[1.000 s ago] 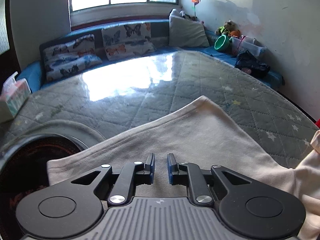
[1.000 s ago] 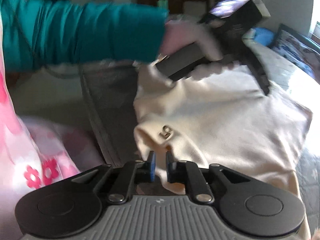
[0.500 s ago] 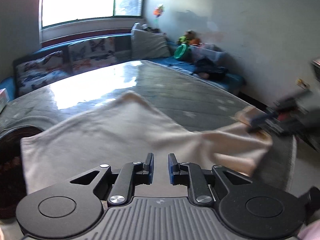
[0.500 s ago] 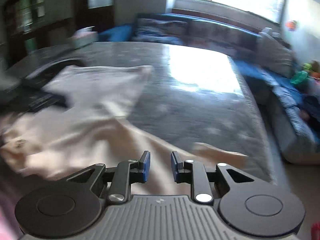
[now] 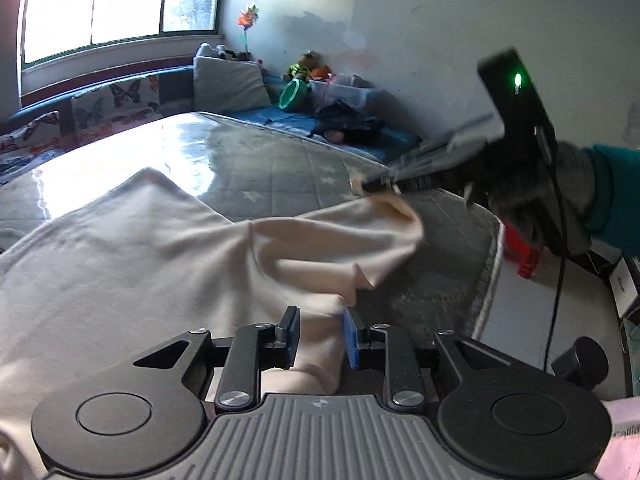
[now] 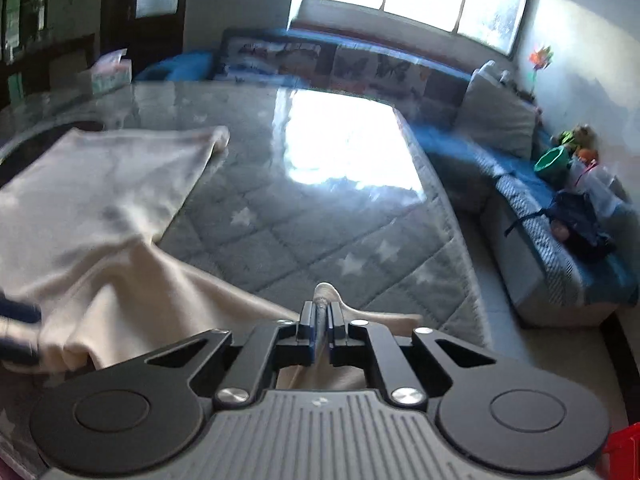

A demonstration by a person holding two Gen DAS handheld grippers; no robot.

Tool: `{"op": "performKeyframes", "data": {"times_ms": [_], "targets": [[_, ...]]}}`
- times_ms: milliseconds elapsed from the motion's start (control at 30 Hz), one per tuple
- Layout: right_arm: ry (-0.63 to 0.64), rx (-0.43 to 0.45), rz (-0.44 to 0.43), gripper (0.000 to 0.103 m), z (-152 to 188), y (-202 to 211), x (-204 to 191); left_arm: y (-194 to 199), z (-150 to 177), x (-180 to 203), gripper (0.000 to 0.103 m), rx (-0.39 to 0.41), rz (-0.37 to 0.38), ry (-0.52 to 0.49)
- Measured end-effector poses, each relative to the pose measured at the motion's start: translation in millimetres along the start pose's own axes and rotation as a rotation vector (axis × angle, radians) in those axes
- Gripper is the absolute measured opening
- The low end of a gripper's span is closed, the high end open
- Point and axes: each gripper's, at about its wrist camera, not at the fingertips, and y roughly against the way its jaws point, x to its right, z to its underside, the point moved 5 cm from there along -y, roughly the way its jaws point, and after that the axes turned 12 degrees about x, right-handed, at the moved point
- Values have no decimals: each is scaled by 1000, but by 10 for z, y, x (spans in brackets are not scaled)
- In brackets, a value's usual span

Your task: Fold clothes

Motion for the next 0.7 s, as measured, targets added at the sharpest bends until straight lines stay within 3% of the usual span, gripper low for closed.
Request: {"op": "performKeyframes", "data": {"times_ms": [333, 533, 700], "targets": [[-134, 197, 163, 3, -110, 460, 444, -14, 103, 8, 26, -34, 45, -21], [-215, 59, 269, 7, 318, 258, 714, -5, 107, 2, 26, -44, 81, -25], [-241, 87, 219, 9, 265, 259, 706, 13, 52, 14, 26, -41, 88, -31]]}}
